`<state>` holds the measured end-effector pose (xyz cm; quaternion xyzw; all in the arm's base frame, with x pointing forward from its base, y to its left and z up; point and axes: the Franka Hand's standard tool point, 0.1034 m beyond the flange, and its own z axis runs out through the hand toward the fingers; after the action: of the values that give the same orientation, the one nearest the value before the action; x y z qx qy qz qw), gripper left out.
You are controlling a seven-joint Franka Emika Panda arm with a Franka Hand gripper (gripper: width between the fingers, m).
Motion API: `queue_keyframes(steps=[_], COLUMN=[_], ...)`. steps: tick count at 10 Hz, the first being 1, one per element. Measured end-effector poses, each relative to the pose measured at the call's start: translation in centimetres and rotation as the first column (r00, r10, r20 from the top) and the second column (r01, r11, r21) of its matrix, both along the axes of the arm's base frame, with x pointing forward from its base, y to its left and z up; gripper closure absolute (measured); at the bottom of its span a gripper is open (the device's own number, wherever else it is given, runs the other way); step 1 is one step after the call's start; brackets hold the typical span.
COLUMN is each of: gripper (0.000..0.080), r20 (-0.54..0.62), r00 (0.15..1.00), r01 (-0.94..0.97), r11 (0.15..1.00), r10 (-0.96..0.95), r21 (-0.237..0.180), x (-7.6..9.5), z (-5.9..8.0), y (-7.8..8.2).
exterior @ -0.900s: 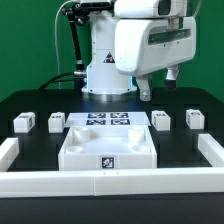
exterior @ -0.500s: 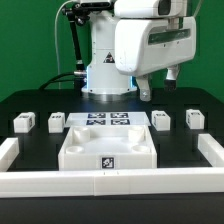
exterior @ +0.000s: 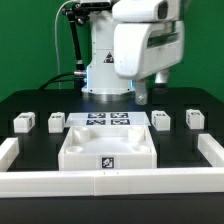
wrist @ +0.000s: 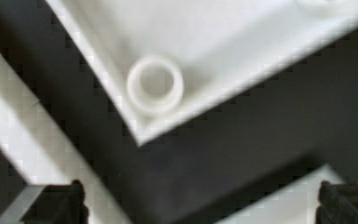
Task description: Assemble square table
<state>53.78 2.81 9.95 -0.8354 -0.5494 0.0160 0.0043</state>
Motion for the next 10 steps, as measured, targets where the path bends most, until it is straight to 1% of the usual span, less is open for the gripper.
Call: queue_keyframes(steps=[2,3,7,8,10], gripper=[0.015,0.015,0.015,0.015,0.015], r20=[-0.027,-0.042,-0.037,0.002,0.028], r00=[0.992,0.992,0.991,0.967,0.948], r01=[-0.12,-0.121,-0.128,-0.256,-0.316], r11=[0.993,0.993,0.992,0.967,0.949], r10=[0.12,0.121,0.128,0.256,0.316], r21=[-0.007,-0.006,-0.006,0.001,0.001], x=[-1.7,-2.2,-2.1,-1.8,-3.1], z=[-1.4,-1.8,-1.7,-1.8,-2.4], y=[-1.2,-1.6,-1.6,-2.1,-3.0])
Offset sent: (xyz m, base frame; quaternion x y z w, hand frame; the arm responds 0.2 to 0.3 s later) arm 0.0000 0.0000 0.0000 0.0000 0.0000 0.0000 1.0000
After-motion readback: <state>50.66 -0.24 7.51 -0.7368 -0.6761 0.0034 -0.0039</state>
